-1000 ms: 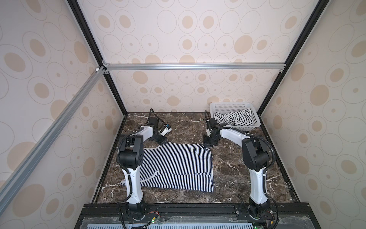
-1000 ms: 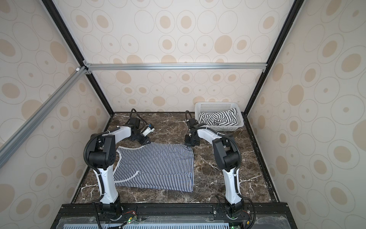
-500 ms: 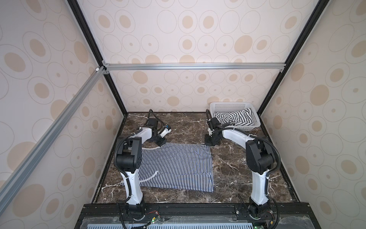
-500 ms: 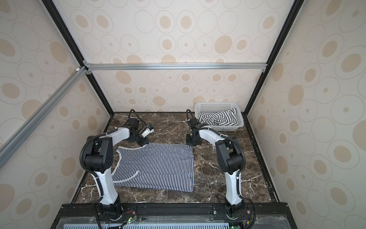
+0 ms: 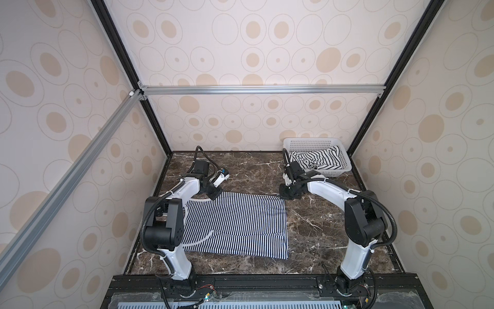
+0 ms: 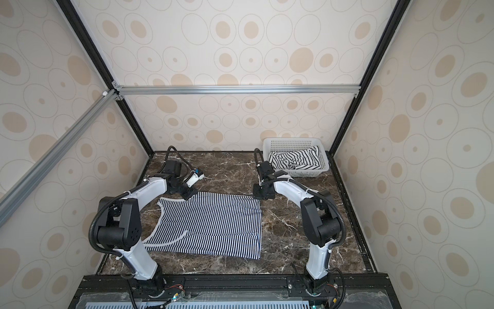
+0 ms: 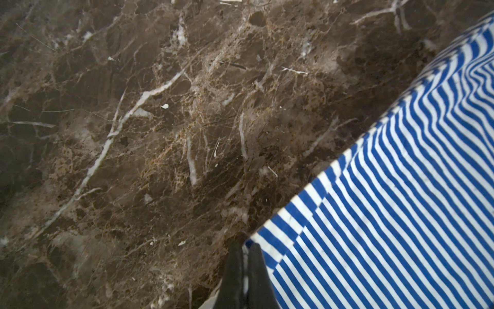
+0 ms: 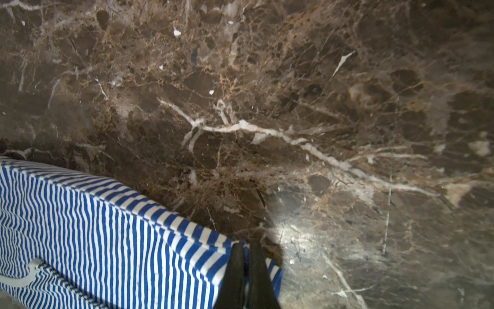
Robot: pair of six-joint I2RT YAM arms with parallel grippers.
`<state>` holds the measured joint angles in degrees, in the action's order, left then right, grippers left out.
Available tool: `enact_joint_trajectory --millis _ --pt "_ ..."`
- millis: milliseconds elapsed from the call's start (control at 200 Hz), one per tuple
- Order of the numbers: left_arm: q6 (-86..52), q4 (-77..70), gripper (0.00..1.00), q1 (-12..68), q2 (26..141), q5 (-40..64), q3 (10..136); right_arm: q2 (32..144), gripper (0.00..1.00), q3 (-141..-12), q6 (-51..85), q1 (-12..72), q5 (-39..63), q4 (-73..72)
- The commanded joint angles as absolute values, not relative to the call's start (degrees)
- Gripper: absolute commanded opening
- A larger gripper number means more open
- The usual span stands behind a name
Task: Fold and stack tank tops
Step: Fold the tank top at the center of the table.
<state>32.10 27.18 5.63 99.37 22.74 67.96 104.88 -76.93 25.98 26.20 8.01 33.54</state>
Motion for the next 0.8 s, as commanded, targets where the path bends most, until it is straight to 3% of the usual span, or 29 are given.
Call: enact_joint_trajectory --millis 0,460,795 --pt "34.1 27.3 0.03 5.9 95.4 22.8 66.1 100.7 0.02 -74.4 24.9 27.4 7.6 33.0" --pt "36.0 28.3 0.04 6.0 81.6 22.8 52.1 91.9 0.08 -65.0 25.4 32.8 5.0 33.0" --pt "38.2 28.1 0.05 5.9 78.3 21.8 43.8 87.4 0.10 -56.7 26.9 33.0 5.1 31.8"
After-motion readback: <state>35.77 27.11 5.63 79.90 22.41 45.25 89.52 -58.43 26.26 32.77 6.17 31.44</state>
